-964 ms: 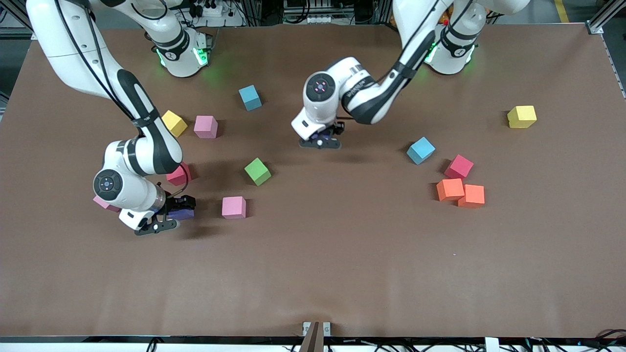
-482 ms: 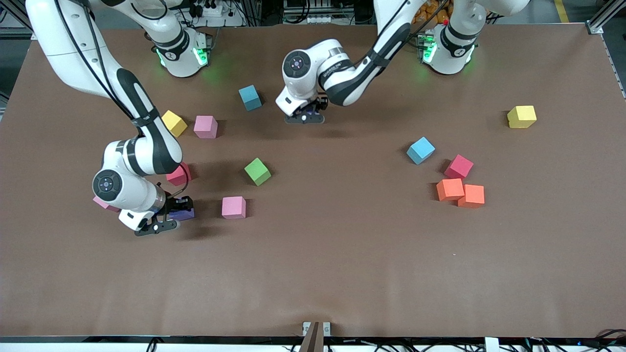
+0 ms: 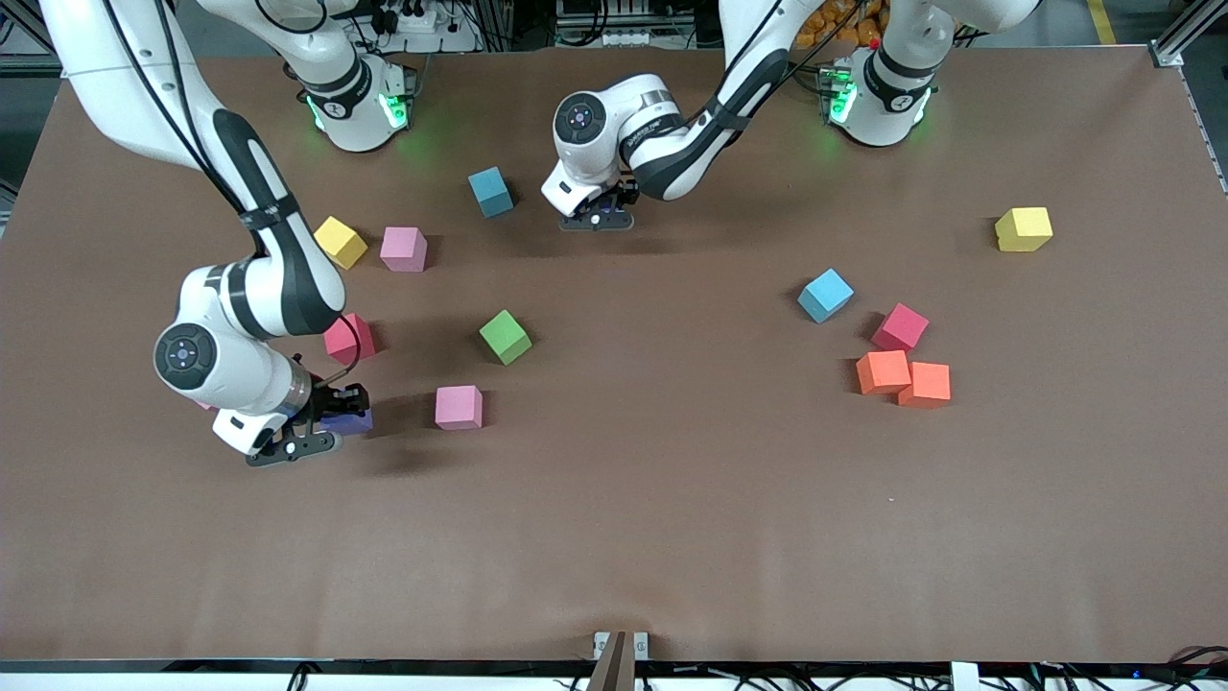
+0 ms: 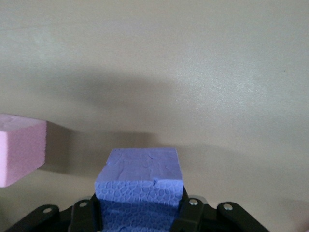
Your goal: Form number 2 with 11 blocks
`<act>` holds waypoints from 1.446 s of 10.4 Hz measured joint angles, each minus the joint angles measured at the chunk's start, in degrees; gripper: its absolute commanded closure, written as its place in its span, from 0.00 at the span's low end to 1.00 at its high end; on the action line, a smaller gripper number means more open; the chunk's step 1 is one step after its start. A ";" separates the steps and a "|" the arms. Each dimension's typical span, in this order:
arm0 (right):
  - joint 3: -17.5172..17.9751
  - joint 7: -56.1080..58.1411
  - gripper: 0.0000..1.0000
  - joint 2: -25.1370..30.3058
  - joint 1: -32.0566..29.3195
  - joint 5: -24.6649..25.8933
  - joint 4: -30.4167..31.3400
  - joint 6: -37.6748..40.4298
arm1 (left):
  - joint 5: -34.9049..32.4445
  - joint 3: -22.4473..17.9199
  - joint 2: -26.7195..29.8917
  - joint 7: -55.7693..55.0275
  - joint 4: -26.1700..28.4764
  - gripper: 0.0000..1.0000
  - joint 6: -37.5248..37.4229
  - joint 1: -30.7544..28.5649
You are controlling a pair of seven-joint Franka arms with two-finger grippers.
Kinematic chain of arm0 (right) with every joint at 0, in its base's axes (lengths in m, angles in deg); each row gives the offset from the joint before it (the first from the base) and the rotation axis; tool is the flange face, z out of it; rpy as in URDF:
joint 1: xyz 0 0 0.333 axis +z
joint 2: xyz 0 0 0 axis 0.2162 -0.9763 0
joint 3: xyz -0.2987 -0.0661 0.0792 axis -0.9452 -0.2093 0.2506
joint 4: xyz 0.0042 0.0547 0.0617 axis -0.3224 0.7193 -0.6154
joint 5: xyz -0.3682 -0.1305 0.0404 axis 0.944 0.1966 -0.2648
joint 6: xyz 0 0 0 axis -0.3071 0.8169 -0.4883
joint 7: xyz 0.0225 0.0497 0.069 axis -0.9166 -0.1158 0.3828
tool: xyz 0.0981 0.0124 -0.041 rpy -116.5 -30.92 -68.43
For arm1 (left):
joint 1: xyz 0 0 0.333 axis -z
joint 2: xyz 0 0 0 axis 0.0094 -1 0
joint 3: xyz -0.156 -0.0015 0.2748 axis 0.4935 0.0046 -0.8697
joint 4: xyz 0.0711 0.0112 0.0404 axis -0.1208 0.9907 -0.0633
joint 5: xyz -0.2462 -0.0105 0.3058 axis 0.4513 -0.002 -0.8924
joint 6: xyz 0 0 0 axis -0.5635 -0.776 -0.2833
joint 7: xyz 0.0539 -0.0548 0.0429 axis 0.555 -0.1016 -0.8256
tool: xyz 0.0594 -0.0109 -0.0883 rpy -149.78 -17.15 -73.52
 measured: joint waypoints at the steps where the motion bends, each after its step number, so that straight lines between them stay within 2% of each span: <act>1: 0.19 0.02 0.78 1.25 0.41 0.00 -0.09 1.73 | 0.00 0.05 0.00 -1.45 0.04 0.56 0.03 0.00; 3: 0.39 -0.01 0.80 4.29 1.81 -0.14 -0.14 5.33 | 0.00 0.11 0.04 -3.49 0.20 0.57 0.06 0.00; 7: 0.51 0.09 0.84 7.81 2.91 -6.36 -0.13 10.86 | -0.82 0.24 0.17 -3.73 0.48 0.56 0.07 -0.07; 8: 0.52 0.03 0.84 8.60 3.48 -6.85 -0.13 11.96 | -2.66 0.60 0.21 -3.77 0.62 0.52 0.04 -0.16; 9: 0.52 -0.01 0.84 9.34 3.94 -8.06 -0.13 12.96 | -4.16 0.96 0.23 -3.97 0.74 0.14 0.04 -0.18; 10: 0.52 -0.02 0.84 9.76 4.04 -9.18 -0.11 13.61 | -4.48 1.01 0.25 -3.98 0.77 0.00 0.04 -0.19; 15: 0.52 -5.42 0.86 9.92 6.00 -10.97 0.39 13.75 | -8.38 1.89 1.34 -4.44 1.26 0.00 0.53 -2.69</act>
